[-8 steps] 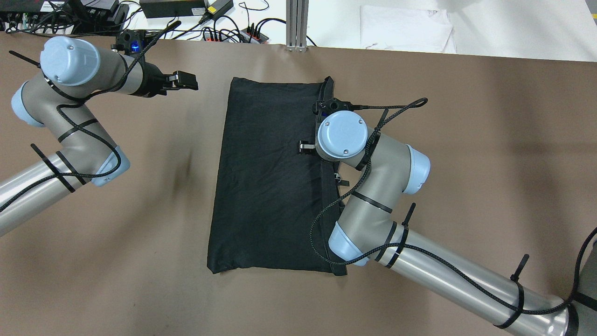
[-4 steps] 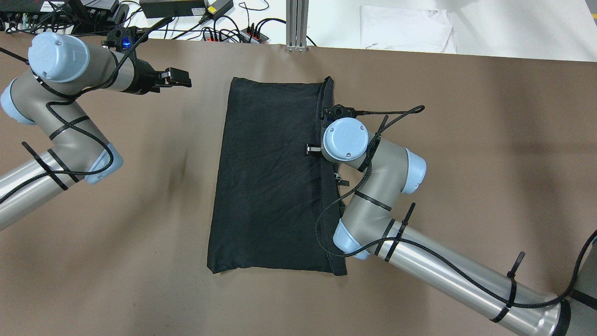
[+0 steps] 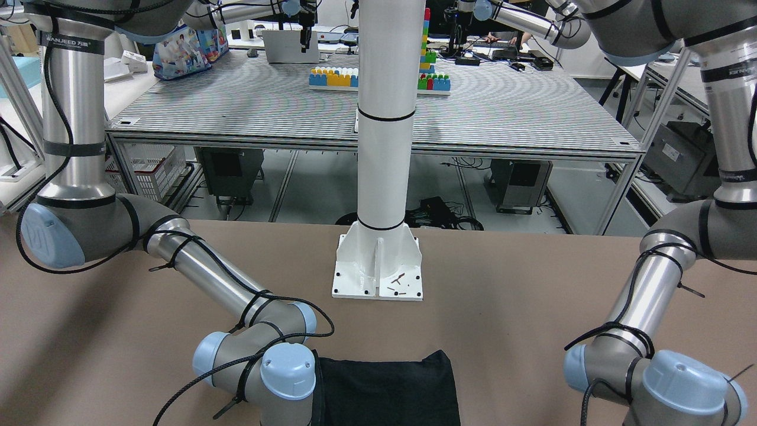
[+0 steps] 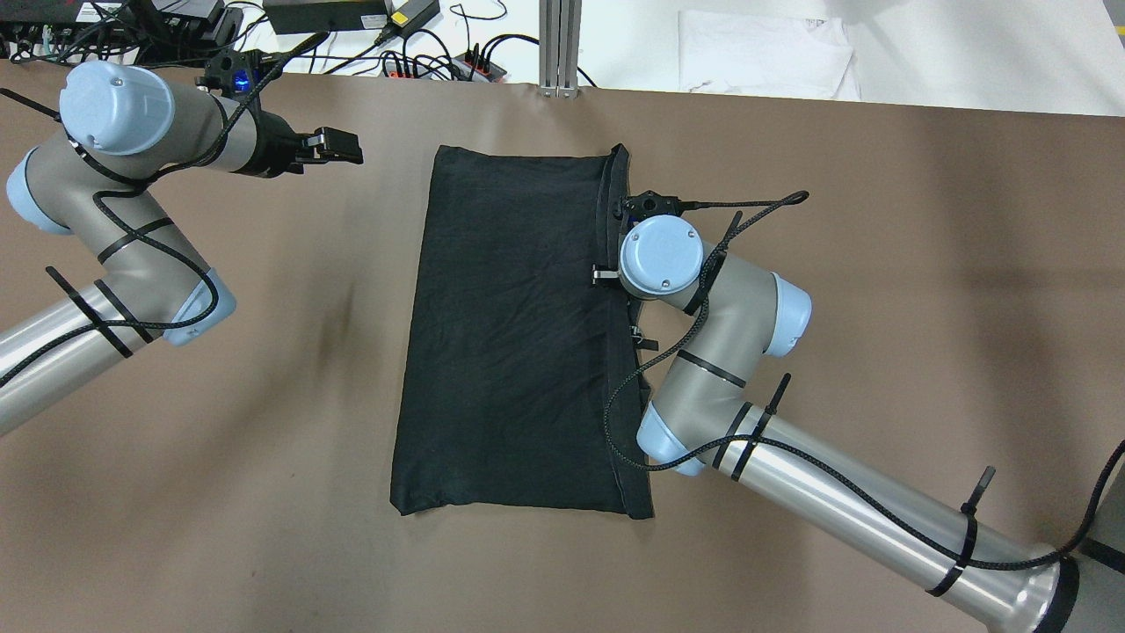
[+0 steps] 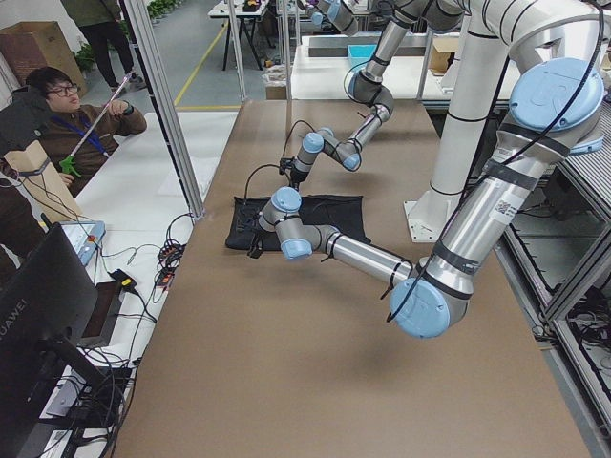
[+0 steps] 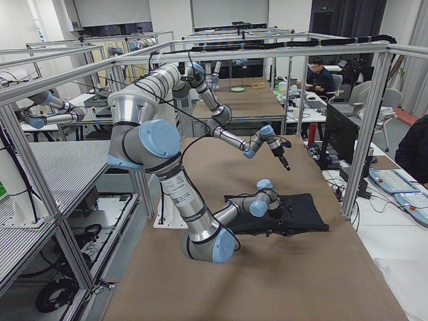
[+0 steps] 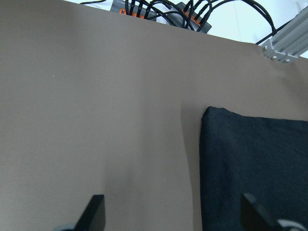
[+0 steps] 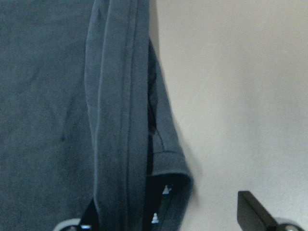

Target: Fold clothes

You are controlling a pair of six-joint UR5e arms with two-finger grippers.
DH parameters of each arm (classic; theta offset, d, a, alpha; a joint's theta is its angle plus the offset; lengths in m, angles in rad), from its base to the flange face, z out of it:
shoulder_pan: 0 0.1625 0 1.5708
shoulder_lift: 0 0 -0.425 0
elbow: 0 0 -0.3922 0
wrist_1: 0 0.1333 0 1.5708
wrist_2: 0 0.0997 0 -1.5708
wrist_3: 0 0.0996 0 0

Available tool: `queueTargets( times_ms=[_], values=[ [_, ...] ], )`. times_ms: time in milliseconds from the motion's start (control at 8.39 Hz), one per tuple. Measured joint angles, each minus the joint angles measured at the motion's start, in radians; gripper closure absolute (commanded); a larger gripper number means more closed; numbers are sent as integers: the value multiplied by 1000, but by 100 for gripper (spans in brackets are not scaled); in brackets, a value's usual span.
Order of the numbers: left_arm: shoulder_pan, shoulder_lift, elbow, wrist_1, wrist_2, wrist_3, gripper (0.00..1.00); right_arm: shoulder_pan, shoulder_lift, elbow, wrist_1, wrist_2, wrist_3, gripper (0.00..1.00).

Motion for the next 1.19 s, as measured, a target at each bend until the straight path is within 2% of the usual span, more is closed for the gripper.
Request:
queueTargets(
  times_ms=[238, 477, 834, 953, 1191],
  values=[
    [3, -10, 7, -1, 3, -1, 0, 42, -27, 3, 2, 19, -69, 6],
    [5, -22, 8, -1, 4, -6, 0, 86, -103, 33, 28, 61, -114, 6],
    [5, -28, 9, 0, 4, -6, 0, 192, -131, 102, 10, 273, -133, 6],
    [5, -28, 9, -1, 3, -6, 0, 202, -122, 111, -1, 305, -118, 6],
    [5, -29, 9, 0, 4, -3, 0, 154, -94, 115, -9, 265, -65, 6]
  ],
)
